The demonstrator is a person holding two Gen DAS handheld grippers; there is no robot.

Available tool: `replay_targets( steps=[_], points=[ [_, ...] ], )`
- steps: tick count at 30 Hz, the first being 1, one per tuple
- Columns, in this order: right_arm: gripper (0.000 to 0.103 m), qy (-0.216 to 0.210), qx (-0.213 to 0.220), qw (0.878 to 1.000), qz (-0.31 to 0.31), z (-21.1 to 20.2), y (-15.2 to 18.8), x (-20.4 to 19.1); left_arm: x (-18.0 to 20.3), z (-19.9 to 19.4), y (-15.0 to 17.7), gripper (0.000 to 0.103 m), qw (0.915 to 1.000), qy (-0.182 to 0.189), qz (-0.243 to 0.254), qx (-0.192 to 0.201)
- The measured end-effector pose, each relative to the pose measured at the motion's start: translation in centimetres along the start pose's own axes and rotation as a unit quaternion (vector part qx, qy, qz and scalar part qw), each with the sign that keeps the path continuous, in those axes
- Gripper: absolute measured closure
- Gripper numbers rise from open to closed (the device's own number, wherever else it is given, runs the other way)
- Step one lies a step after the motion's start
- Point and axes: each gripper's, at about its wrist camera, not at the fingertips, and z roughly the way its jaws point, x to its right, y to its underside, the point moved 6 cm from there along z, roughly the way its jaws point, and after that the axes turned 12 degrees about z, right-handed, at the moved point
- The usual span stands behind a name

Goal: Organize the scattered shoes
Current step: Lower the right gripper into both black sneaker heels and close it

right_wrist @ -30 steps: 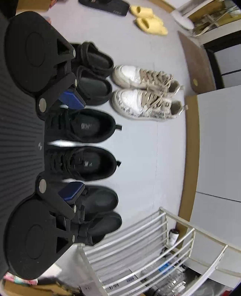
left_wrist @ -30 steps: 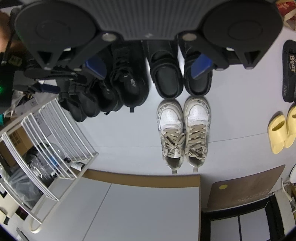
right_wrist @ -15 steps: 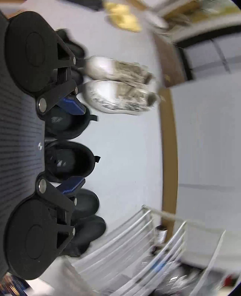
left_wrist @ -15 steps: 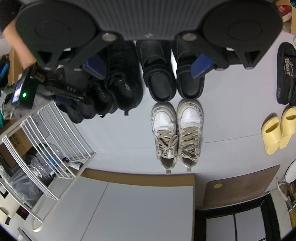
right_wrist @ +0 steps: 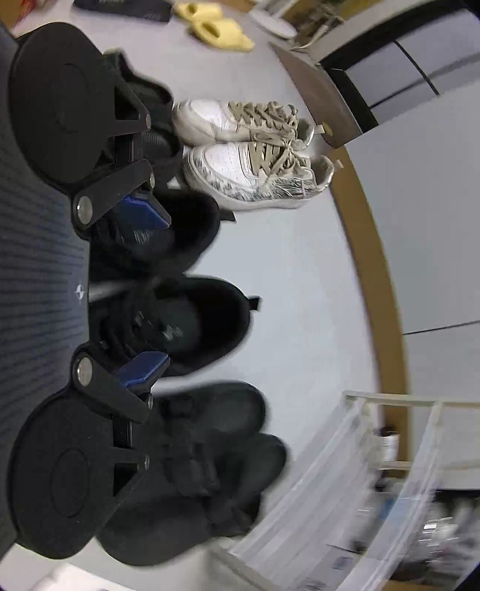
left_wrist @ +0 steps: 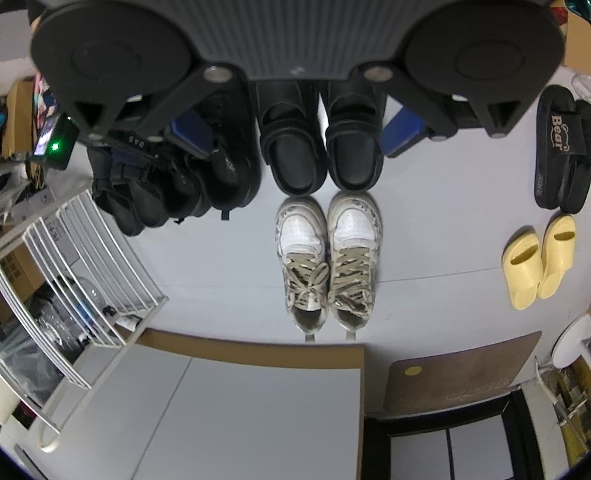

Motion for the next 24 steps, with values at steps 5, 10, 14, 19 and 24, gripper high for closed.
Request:
replay_targets(
  steps=[5,10,14,19,24],
  points=[
    [0.025,0.020,0.052,0.998,-0.034,0.5,0.5,-0.8,0.4,1.3,-0.4,0.003,0.9999,-0.001,0.004,-0.010],
    [0.026,0.020,0.076,0.996,-0.050,1.6,1.1,0.0,0.7,2.7,-1.0,0.004,0.9996,-0.008,-0.004,-0.027],
    [0.028,0.014,0.092,0.993,-0.069,2.3,1.4,-1.0,1.2,3.1,-2.2,0.004,0.9993,-0.029,0.017,-0.017],
    [0.028,-0.006,0.086,0.992,-0.094,3.7,1.6,-2.7,1.9,4.1,-2.7,0.004,0.9992,-0.021,0.022,-0.025],
    [0.046,0.014,0.066,0.992,-0.108,5.4,2.2,-2.0,2.3,4.8,-2.8,0.004,0.9989,-0.016,0.028,-0.033]
  ],
)
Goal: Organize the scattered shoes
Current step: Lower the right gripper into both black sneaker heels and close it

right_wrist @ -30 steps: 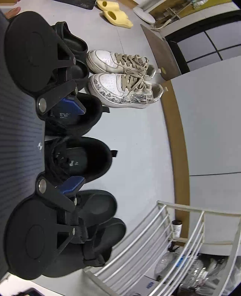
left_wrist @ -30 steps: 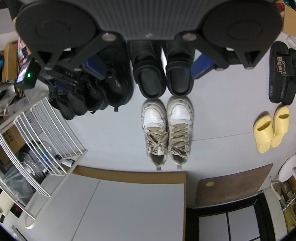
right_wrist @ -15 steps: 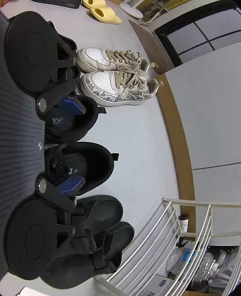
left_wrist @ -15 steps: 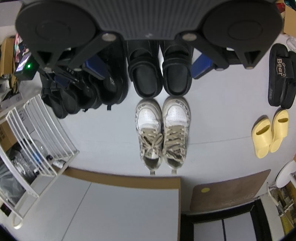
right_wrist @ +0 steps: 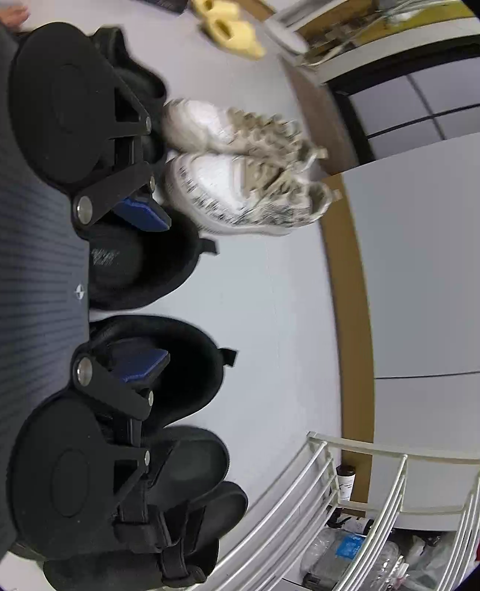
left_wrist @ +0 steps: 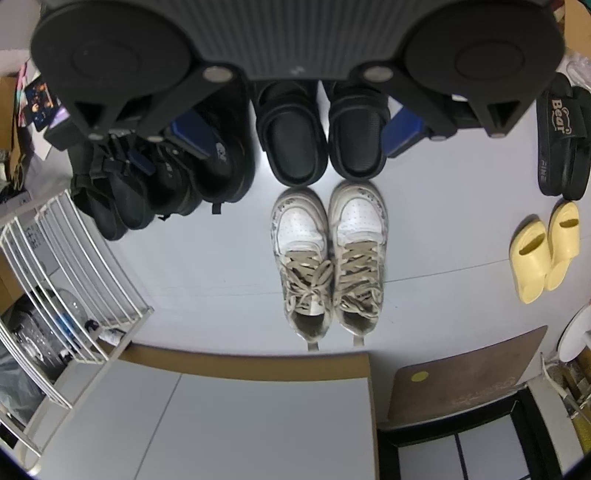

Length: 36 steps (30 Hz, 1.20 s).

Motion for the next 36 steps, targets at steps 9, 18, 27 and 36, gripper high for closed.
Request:
replay_targets(
  steps=[9,18,27,36],
  points=[
    [0.060,0.007,-0.029,1.000,-0.009,1.3,1.6,0.9,1.2,0.0,0.0,0.004,0.9999,0.012,0.008,-0.002],
    [0.055,0.024,-0.033,0.998,-0.044,1.1,2.9,0.3,1.2,0.2,0.0,0.004,0.9999,0.008,0.007,-0.006],
    [0.055,0.036,-0.065,0.996,-0.056,2.2,3.2,0.4,1.8,0.4,-0.1,0.004,0.9998,0.014,0.011,-0.008],
    [0.056,0.007,-0.017,0.999,-0.046,1.6,4.1,1.0,2.2,0.5,-0.2,0.004,0.9997,0.016,0.015,-0.010]
  ],
)
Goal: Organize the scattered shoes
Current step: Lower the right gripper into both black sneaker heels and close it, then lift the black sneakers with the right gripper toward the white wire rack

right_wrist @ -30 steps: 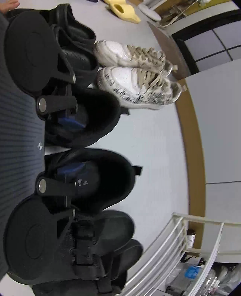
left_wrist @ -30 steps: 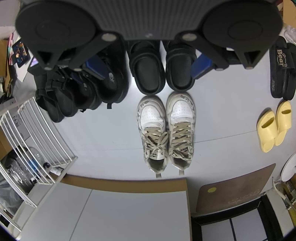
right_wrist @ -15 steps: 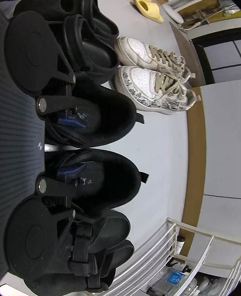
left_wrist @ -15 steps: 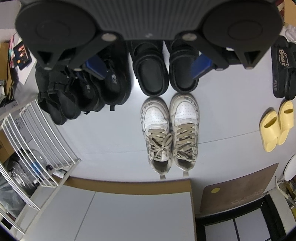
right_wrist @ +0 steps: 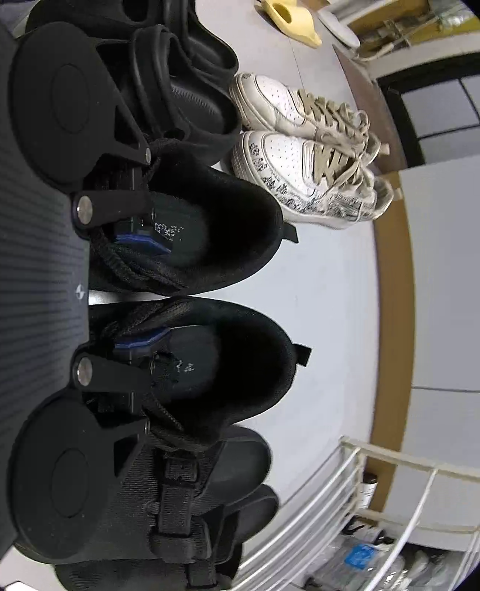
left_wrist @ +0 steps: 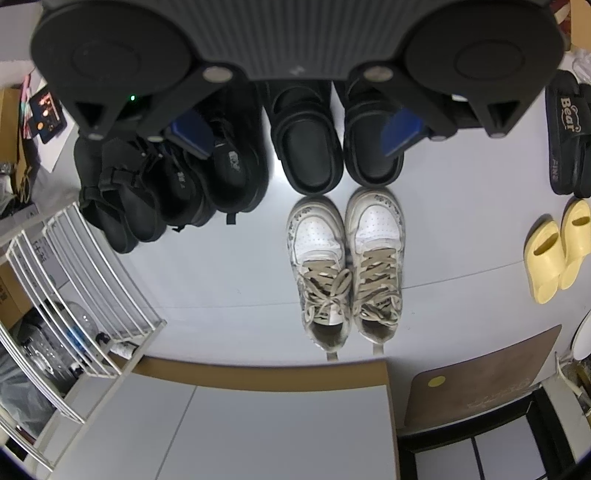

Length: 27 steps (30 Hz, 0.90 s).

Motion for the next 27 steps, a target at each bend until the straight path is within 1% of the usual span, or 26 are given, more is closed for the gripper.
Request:
replay_targets(
  steps=[3,8,10,11,12,15,17,19,24,27],
  points=[
    [0.056,0.002,0.009,1.000,-0.012,0.0,0.0,-0.1,0.0,0.1,0.0,0.004,1.0000,0.001,0.000,-0.001],
    [0.055,-0.002,0.021,1.000,-0.014,-0.1,-0.1,0.2,0.1,0.0,-0.1,0.004,1.0000,0.001,0.002,-0.002],
    [0.049,-0.006,0.028,1.000,-0.011,0.2,0.1,0.5,0.2,0.0,-0.1,0.004,1.0000,0.002,0.004,-0.001],
    [0.043,-0.006,0.029,1.000,-0.009,0.4,0.2,0.7,0.4,-0.1,-0.1,0.004,1.0000,0.004,0.006,-0.001],
    [0.042,0.001,0.020,1.000,-0.005,0.8,0.3,0.9,0.5,-0.1,-0.1,0.004,1.0000,0.006,0.008,0.000],
    [0.042,0.010,0.007,1.000,-0.004,1.1,0.3,0.7,0.7,-0.3,-0.1,0.004,0.9999,0.009,0.011,0.002],
    [0.048,0.016,0.003,1.000,-0.006,1.1,0.2,0.4,0.6,-0.3,-0.2,0.004,0.9999,0.009,0.011,0.004],
    [0.050,0.020,0.002,1.000,-0.010,1.0,0.2,0.1,0.5,-0.4,-0.2,0.004,0.9999,0.007,0.009,0.004],
    [0.050,0.032,0.021,0.999,-0.025,0.5,0.3,-0.3,0.3,-0.2,0.0,0.004,1.0000,0.006,0.002,0.000],
    [0.050,0.031,0.041,0.998,-0.046,-0.1,0.0,-0.8,0.5,-0.5,-0.4,0.004,0.9999,0.009,0.000,0.012]
  ],
)
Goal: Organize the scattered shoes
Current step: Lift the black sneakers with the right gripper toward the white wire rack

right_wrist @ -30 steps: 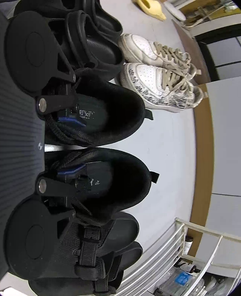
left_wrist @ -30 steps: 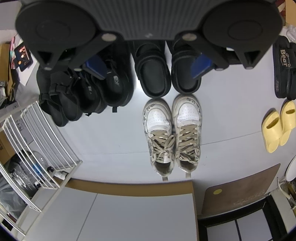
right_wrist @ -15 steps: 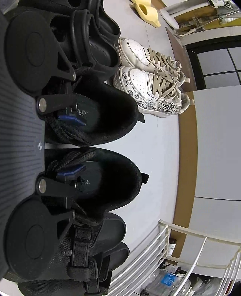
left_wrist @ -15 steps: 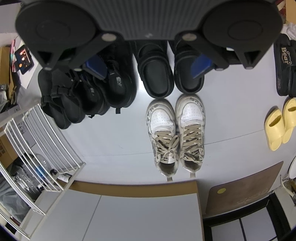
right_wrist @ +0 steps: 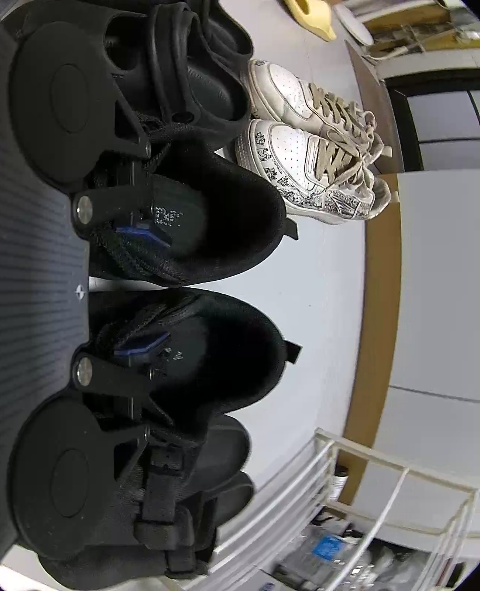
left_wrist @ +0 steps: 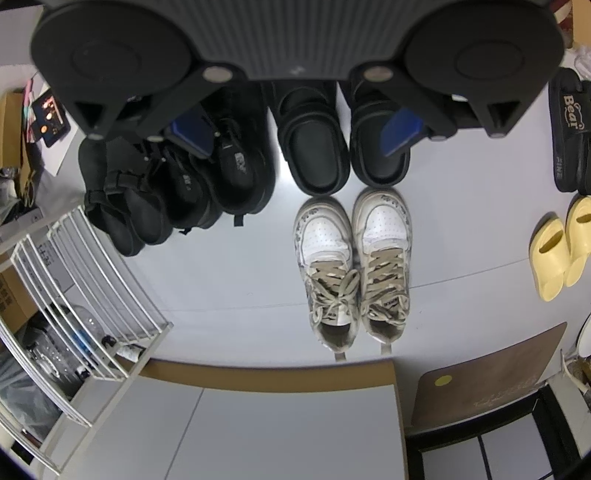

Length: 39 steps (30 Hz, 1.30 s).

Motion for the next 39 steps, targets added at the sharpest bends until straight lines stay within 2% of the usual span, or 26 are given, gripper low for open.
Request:
replay_targets(
  steps=[4,7,10,16,18,21,31,38,39],
  points=[
    [0.050,-0.005,-0.004,1.000,0.007,0.3,-0.4,0.1,0.3,0.1,-0.1,0.004,1.0000,0.005,-0.002,0.000],
    [0.052,-0.013,-0.024,0.999,0.023,1.1,0.3,0.5,0.4,0.3,-0.1,0.004,1.0000,0.005,-0.002,-0.001],
    [0.057,-0.027,-0.026,0.998,0.052,0.9,0.3,0.8,0.4,0.2,-0.2,0.004,1.0000,0.004,-0.005,0.003],
    [0.060,-0.016,-0.038,0.997,0.058,1.3,0.4,0.8,0.4,0.3,-0.4,0.004,0.9999,0.005,-0.007,0.005],
    [0.074,-0.019,-0.038,0.997,0.061,1.2,0.4,0.8,0.3,0.2,-0.4,0.004,0.9999,0.003,-0.009,0.006],
    [0.083,-0.027,-0.029,0.997,0.061,0.9,0.5,0.8,0.0,0.2,-0.2,0.004,0.9999,0.000,-0.014,0.005],
    [0.085,-0.024,-0.003,0.996,0.087,-0.5,0.5,1.0,-0.5,0.0,-0.2,0.004,0.9992,0.018,-0.034,0.007],
    [0.085,-0.030,0.018,0.990,0.138,-1.4,-1.8,1.3,-1.1,-0.4,-0.3,0.004,0.9984,0.020,-0.051,0.015],
    [0.085,-0.037,0.026,0.986,0.163,-1.6,-3.0,1.6,-1.2,-0.6,-0.4,0.004,0.9981,0.021,-0.055,0.017]
  ],
)
